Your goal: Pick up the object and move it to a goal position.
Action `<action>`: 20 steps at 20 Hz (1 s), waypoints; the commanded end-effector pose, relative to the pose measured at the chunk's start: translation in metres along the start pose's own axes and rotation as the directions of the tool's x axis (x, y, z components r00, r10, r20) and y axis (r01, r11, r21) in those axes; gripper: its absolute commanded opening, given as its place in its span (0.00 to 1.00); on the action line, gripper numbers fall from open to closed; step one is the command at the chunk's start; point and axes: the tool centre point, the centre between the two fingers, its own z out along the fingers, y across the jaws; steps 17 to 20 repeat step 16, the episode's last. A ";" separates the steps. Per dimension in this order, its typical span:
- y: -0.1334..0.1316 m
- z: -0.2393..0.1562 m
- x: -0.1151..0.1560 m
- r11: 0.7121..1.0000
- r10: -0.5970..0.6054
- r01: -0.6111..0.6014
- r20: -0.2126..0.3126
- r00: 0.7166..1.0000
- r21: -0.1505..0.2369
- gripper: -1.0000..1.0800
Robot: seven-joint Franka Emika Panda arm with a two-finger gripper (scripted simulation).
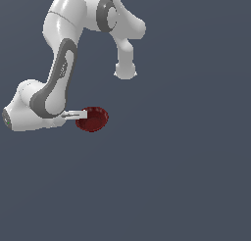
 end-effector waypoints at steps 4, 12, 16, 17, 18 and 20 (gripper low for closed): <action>0.025 -0.025 -0.014 1.000 -0.002 0.002 0.000 1.000 -0.001 0.00; 0.039 -0.039 -0.021 1.000 -0.004 0.004 -0.001 1.000 -0.001 0.00; 0.041 -0.040 -0.021 1.000 -0.004 0.004 -0.001 1.000 -0.001 0.00; 0.041 -0.040 -0.021 1.000 -0.004 0.004 -0.001 1.000 -0.001 0.00; 0.041 -0.040 -0.021 1.000 -0.004 0.004 -0.001 1.000 -0.001 0.00; 0.041 -0.040 -0.021 1.000 -0.004 0.004 -0.001 1.000 -0.001 0.00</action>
